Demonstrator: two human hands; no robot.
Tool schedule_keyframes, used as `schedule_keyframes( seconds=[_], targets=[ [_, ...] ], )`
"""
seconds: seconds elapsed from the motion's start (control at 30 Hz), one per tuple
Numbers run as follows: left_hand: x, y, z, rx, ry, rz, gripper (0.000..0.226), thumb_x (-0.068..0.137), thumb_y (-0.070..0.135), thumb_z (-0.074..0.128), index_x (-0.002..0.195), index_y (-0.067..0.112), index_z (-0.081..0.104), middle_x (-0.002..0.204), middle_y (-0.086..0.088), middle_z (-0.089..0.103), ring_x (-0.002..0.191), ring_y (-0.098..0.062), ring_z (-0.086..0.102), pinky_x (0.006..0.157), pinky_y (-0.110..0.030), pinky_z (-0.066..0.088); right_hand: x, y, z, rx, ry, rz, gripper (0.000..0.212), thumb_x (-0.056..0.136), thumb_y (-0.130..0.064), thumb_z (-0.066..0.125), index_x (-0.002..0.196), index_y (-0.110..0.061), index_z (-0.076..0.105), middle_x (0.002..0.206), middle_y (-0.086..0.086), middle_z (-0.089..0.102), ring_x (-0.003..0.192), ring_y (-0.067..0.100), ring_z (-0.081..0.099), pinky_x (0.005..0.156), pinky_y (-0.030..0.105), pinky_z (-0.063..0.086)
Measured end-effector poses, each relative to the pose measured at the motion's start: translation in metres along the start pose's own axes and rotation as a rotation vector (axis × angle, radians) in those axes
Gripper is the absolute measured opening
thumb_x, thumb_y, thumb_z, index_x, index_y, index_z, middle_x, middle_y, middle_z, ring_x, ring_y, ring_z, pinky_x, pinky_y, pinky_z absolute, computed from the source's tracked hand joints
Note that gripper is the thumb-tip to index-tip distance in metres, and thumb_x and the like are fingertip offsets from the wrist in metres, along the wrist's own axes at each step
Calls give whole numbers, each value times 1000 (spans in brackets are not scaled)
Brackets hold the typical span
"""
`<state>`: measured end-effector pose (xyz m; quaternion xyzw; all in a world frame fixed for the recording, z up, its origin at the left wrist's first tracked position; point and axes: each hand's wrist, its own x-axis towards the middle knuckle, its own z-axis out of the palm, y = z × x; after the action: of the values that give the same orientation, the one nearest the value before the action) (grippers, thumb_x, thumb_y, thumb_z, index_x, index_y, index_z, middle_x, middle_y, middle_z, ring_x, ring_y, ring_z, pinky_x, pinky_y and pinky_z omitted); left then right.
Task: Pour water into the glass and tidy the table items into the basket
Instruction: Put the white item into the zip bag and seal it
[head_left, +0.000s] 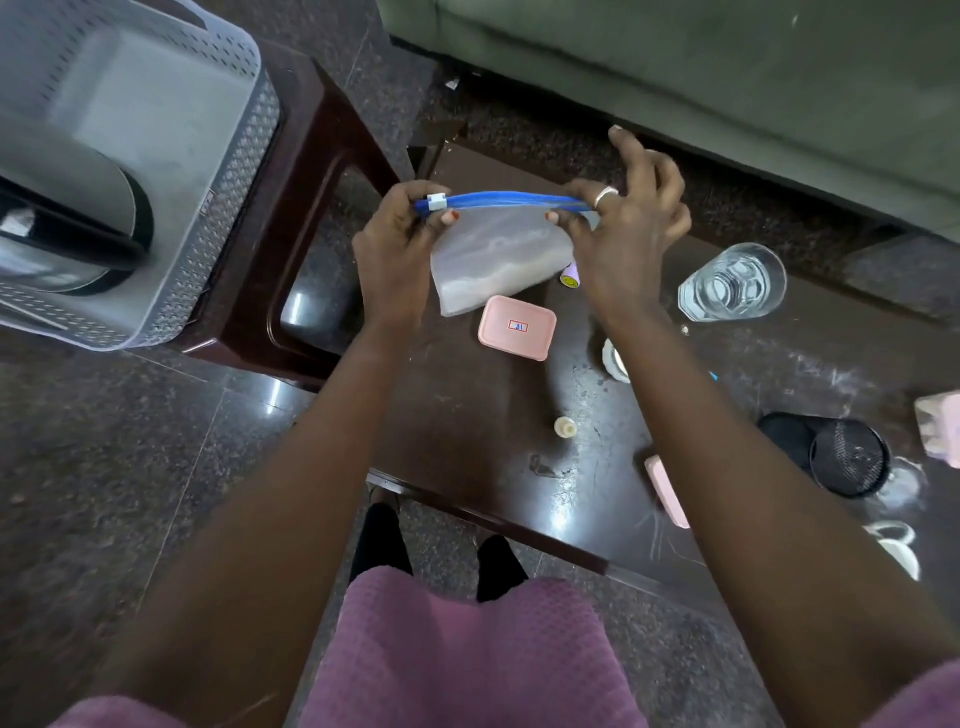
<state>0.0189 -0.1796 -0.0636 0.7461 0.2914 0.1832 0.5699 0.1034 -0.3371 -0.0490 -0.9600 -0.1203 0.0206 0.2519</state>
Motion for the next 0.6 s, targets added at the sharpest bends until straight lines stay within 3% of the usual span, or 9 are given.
schedule_keyframes(
  seconds=[0.17,0.27,0.43,0.6],
  targets=[
    [-4,4,6,32,-6,55,21,81,7,61,92,19,46,83,20,57,72,15,57,68,-2,40,-6,-20,-1,-45,-60,-205,37,84,-43,57,119,-32,62,143,-13,45,135,21,32,101,46,18],
    [-4,4,7,-7,-26,39,18,85,7,58,88,21,47,85,17,61,77,11,59,74,-10,45,-6,-35,1,-13,-104,-278,39,88,-47,50,124,-34,59,134,-19,54,132,16,35,102,44,17],
    [-4,2,10,-195,13,-16,29,84,-4,59,75,23,53,77,12,67,77,-5,60,76,-21,47,-7,-49,9,85,-104,-333,29,86,-44,53,107,-31,69,114,-17,67,119,15,47,98,42,20],
    [-7,1,8,-307,34,-66,28,78,-13,59,75,14,62,64,14,70,68,2,62,69,-13,49,-4,-43,14,-37,-83,-416,18,87,-25,55,97,-24,71,107,-13,70,119,13,49,99,45,19]
  ],
)
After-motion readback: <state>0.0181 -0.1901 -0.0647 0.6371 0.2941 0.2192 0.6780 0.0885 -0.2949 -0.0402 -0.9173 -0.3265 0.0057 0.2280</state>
